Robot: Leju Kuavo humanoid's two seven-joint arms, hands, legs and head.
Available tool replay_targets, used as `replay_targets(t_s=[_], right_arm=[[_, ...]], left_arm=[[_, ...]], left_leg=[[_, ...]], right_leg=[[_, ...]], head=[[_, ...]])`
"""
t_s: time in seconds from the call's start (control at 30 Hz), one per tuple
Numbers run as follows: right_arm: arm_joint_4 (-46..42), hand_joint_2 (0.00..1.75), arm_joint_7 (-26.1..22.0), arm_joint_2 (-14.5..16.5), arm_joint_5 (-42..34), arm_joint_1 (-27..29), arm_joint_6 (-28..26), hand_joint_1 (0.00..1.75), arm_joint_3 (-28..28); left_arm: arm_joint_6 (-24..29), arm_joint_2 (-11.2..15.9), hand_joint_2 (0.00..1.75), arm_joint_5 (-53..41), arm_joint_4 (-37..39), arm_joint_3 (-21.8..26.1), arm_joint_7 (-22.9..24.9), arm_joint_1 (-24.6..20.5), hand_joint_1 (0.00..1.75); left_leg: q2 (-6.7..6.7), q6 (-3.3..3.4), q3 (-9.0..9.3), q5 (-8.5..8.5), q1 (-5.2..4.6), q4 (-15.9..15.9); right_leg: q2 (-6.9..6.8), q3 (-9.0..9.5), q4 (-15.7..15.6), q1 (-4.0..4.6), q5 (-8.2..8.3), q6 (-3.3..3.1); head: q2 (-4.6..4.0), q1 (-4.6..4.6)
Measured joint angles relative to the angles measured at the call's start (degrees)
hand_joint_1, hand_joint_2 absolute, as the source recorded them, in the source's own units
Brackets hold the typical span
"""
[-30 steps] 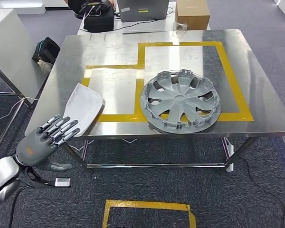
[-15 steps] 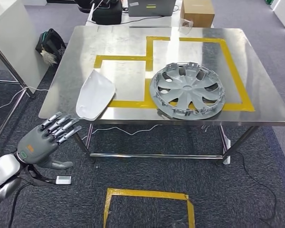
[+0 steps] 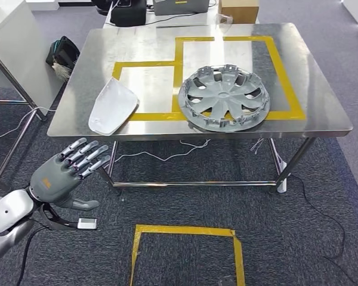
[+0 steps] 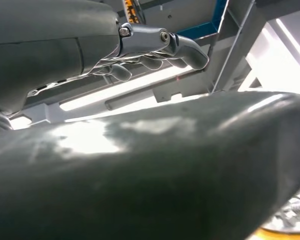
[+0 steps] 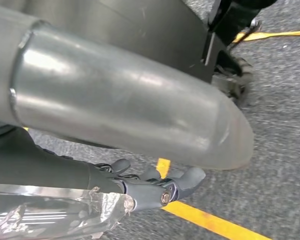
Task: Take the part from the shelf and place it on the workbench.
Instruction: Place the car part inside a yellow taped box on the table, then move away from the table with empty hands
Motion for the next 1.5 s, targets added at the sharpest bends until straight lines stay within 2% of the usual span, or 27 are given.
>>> replay_targets(t_s=[0.07,0.13,0.2,0.23,0.3,0.33,0.4,0.47,0.5,0.57,0.63,0.7,0.73,0.8,0.87,0.97,1.0,1.03,1.07,1.13,1.2,1.23,1.27,1.33,1.4,1.47,1.5], right_arm=[[0.0,0.0,0.0,0.0,0.0,0.0,0.0,0.0,0.0],[0.0,0.0,0.0,0.0,0.0,0.0,0.0,0.0,0.0],[0.0,0.0,0.0,-0.1,0.0,0.0,0.0,0.0,0.0],[0.0,0.0,0.0,-0.1,0.0,0.0,0.0,0.0,0.0],[-0.1,0.0,0.0,-0.2,0.0,0.2,0.0,0.0,0.0],[-0.1,0.0,0.0,-0.2,0.0,0.3,0.0,0.0,0.0],[-0.1,0.0,0.0,-0.3,0.0,0.5,0.0,0.0,0.0],[-0.1,0.0,0.0,-0.3,0.0,0.5,0.0,0.0,0.0],[-0.1,0.0,0.0,-0.3,0.0,0.5,0.0,0.0,0.0],[-0.1,0.0,0.0,-0.3,0.0,0.5,0.0,0.0,0.0],[-0.1,0.0,0.0,-0.3,0.0,0.4,0.0,0.0,0.0],[-0.1,0.0,0.0,-0.3,0.0,0.2,0.0,0.0,0.0],[-0.1,0.0,-0.1,-0.3,0.0,0.1,0.0,0.0,0.0],[-0.1,0.0,-0.1,-0.3,0.0,0.1,0.0,0.0,0.0],[-0.1,0.0,-0.1,-0.3,0.0,0.2,0.0,0.0,0.0],[-0.1,0.0,0.0,-0.3,0.0,0.2,0.0,0.0,0.0],[-0.1,0.0,0.0,-0.3,0.0,0.3,0.0,0.0,0.0],[-0.1,0.0,0.0,-0.3,0.0,0.3,0.0,0.0,0.0],[-0.1,0.0,0.0,-0.3,0.0,0.3,0.0,0.0,0.0],[-0.1,0.0,0.0,-0.3,0.0,0.3,0.0,0.0,0.0],[-0.1,0.0,-0.1,-0.4,0.0,0.2,0.0,0.0,0.0],[-0.2,0.0,-0.1,-0.4,0.0,0.2,0.0,0.0,0.0],[-0.2,0.0,-0.1,-0.4,0.0,0.3,0.0,0.0,0.0],[-0.2,0.0,-0.1,-0.4,0.0,0.6,0.0,0.0,0.0],[-0.2,0.0,-0.1,-0.5,0.0,0.9,0.0,0.0,0.0],[-0.2,0.0,0.0,-0.5,0.0,0.9,0.0,0.0,0.0],[-0.2,0.0,0.0,-0.5,0.0,0.9,0.0,0.0,0.0]], left_arm=[[0.0,-0.2,0.0,0.0,0.0,-0.3,0.0,-0.2,0.0],[0.0,-0.3,0.0,0.0,0.1,-0.6,0.1,-0.5,0.0],[0.0,-0.4,0.0,0.0,0.1,-0.7,0.2,-1.0,0.0],[0.0,-0.4,0.0,0.0,0.1,-0.8,0.3,-1.1,0.0],[0.0,-0.5,0.0,0.0,0.2,-1.0,0.4,-1.3,0.0],[0.0,-0.5,0.0,0.0,0.3,-1.1,0.4,-1.3,0.0],[0.0,-0.7,0.0,-0.1,0.4,-1.2,0.4,-1.4,0.0],[0.0,-0.8,0.0,-0.1,0.4,-1.2,0.4,-1.4,0.0],[0.0,-0.8,0.0,-0.1,0.5,-1.3,0.4,-1.4,0.0],[0.0,-0.9,0.0,-0.1,0.6,-1.4,0.4,-1.4,0.0],[0.0,-0.9,0.0,-0.1,0.7,-1.5,0.4,-1.4,0.0],[0.0,-0.8,0.0,-0.1,0.7,-1.5,0.4,-1.5,0.0],[0.0,-0.8,0.0,0.0,0.7,-1.5,0.4,-1.5,0.0],[0.0,-0.8,0.0,0.0,0.7,-1.6,0.5,-1.6,0.0],[0.0,-0.7,0.0,-0.1,0.7,-1.7,0.5,-1.6,0.0],[0.0,-0.7,0.0,-0.1,0.8,-1.7,0.5,-1.6,0.0],[0.0,-0.7,0.0,-0.1,0.9,-1.8,0.5,-1.6,0.0],[0.0,-0.7,0.0,-0.1,0.9,-1.9,0.5,-1.5,0.0],[0.1,-0.7,0.0,-0.1,1.0,-2.0,0.5,-1.5,0.0],[0.1,-0.7,0.0,-0.1,1.1,-2.1,0.6,-1.6,0.0],[0.2,-0.8,0.0,-0.1,1.2,-2.1,0.7,-1.8,0.0],[0.2,-0.8,0.0,-0.1,1.2,-2.1,0.7,-1.8,0.0],[0.3,-0.8,0.0,-0.1,1.2,-2.1,0.8,-1.9,0.0],[0.4,-0.9,0.0,-0.1,1.3,-2.2,1.0,-1.7,0.0],[0.6,-1.0,0.0,-0.2,1.3,-2.2,1.1,-1.7,0.0],[0.7,-1.0,0.0,-0.3,1.4,-2.2,1.2,-1.7,0.0],[0.7,-1.0,0.0,-0.4,1.4,-2.3,1.3,-1.7,0.0]], left_leg=[[0.0,-0.11,1.76,2.26,0.07,0.2],[-0.01,-0.27,6.87,4.96,0.26,-6.6],[-0.15,0.12,11.5,4.61,0.25,-13.9],[-0.2,0.49,12.46,4.04,0.13,-15.7],[-0.13,1.58,11.89,4.4,-0.03,-16.1],[-0.05,2.11,11.36,4.91,-0.04,-16.0],[0.1,3.05,10.04,6.17,0.0,-16.0],[0.1,3.44,8.42,7.53,-0.11,-16.0],[0.1,3.48,7.53,8.24,-0.17,-16.0],[0.09,3.4,5.73,9.62,-0.3,-15.9],[0.06,3.17,4.27,10.89,-0.38,-15.9],[0.04,2.7,3.39,12.1,-0.47,-15.8],[0.05,2.39,3.18,12.68,-0.44,-15.9],[0.05,1.7,2.92,13.78,-0.32,-16.2],[-0.01,1.02,1.99,12.07,-0.21,-15.2],[-0.05,0.21,-0.62,3.3,-0.06,-6.1],[-0.05,-0.01,-1.19,1.62,-0.02,-2.4],[-0.05,-0.18,-1.2,1.45,0.04,0.1],[-0.05,-0.34,-0.47,2.58,0.13,1.1],[-0.05,-0.69,3.71,5.65,0.48,-2.5],[-0.1,-0.61,9.86,5.05,0.72,-10.5],[-0.13,-0.25,11.77,4.06,0.69,-13.5],[-0.16,0.31,12.6,3.4,0.51,-15.2],[-0.06,1.51,11.7,4.03,0.35,-15.4],[0.05,2.52,10.5,5.17,0.44,-15.5],[0.06,3.0,8.98,6.45,0.42,-15.5],[0.06,3.03,8.16,7.13,0.38,-15.4]], right_leg=[[0.0,-1.54,0.3,-0.04,1.07,0.14],[0.07,-2.98,0.9,-0.02,1.93,0.55],[0.16,-3.99,1.4,0.17,2.74,1.16],[0.19,-4.29,1.5,0.27,3.22,1.46],[0.18,-4.72,1.5,0.15,4.01,2.1],[0.14,-5.19,1.8,0.05,3.36,2.46],[0.08,-6.68,5.5,-0.11,-1.05,3.13],[0.07,-8.53,13.3,-0.12,-6.71,3.52],[0.07,-9.01,16.8,-0.11,-8.06,3.58],[0.07,-7.58,18.8,-0.08,-6.91,3.42],[0.11,-2.24,12.9,-0.01,-4.25,2.88],[0.19,4.08,4.1,0.18,-4.66,2.27],[0.24,5.75,1.3,0.32,-5.33,2.03],[0.25,5.65,-0.1,0.49,-5.2,1.42],[0.07,4.54,-0.2,0.34,-3.81,0.42],[-0.15,1.98,-0.2,0.15,-1.3,-0.35],[-0.18,0.97,-0.1,0.15,-0.52,-0.36],[-0.21,-0.07,0.0,0.13,0.23,-0.32],[-0.24,-1.16,0.2,0.09,0.96,-0.23],[-0.25,-3.31,0.8,-0.03,2.29,0.17],[-0.15,-5.01,1.7,0.05,3.35,0.81],[-0.1,-5.52,1.9,0.1,3.96,1.15],[-0.07,-5.9,1.8,0.09,4.63,1.48],[-0.05,-6.4,1.6,-0.1,5.48,2.18],[-0.07,-7.56,3.8,-0.27,2.46,2.84],[-0.09,-9.48,10.6,-0.33,-3.52,3.32],[-0.09,-10.29,14.6,-0.34,-5.48,3.44]], head=[[-0.01,-0.01],[0.0,-0.04],[0.0,-0.05],[0.0,-0.08],[-0.01,-0.1],[-0.01,-0.09],[-0.01,-0.01],[-0.01,0.06],[0.0,0.07],[0.0,0.07],[0.0,0.06],[0.0,-0.01],[0.0,0.0],[0.0,0.03],[-0.01,-0.03],[-0.02,-0.38],[-0.02,-0.39],[-0.02,-0.39],[-0.02,-0.39],[-0.02,-0.4],[-0.02,-0.41],[-0.02,-0.43],[-0.01,-0.48],[-0.01,-0.59],[-0.02,-0.44],[-0.02,-0.22],[-0.02,-0.17]])
